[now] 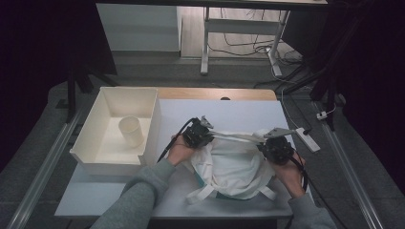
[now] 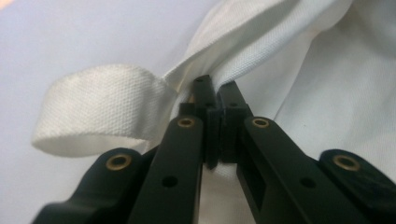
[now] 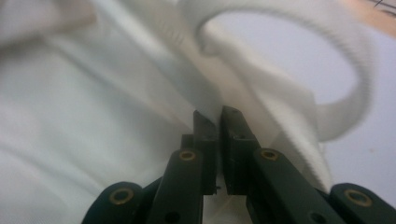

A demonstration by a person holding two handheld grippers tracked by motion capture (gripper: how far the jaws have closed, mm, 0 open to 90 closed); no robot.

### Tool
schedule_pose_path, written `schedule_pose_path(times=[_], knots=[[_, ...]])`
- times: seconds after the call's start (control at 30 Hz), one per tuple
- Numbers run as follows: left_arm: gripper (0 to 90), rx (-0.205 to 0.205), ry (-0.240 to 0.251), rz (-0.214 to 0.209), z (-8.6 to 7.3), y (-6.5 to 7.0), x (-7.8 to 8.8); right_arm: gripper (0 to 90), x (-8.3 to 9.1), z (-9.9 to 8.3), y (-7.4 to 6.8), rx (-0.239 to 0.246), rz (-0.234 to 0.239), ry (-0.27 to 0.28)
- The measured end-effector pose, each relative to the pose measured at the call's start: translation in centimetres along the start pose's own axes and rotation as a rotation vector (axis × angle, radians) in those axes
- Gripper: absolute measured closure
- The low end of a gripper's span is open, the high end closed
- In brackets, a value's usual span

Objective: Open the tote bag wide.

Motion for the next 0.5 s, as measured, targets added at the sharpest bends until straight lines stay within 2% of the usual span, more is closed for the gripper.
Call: schedule_pose_path(times=[0.1,0.23,0.5], knots=[[88.0,-0.008,-0.018,0.009,-0.2,0.0,-0.2,85.8,-1.1,0.4,0.7,-0.043,-0.005,-0.017],[87.9,-0.025,-0.048,0.020,-0.4,0.2,-1.1,86.2,-4.2,-0.4,1.3,-0.067,-0.023,-0.074],[87.9,-0.038,-0.060,0.029,-0.5,0.3,-1.8,86.5,-7.0,-0.5,2.0,-0.032,-0.051,-0.094]])
Point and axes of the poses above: each handheld gripper's, and its own axes: x roughly backward along the jaws, z roughly out of its top, y roughly to its right, the point moved 10 cm from there along -x, roughly forward along the jaws, and after that the axes turned 14 degrees about -z, right-handed, at the moved point
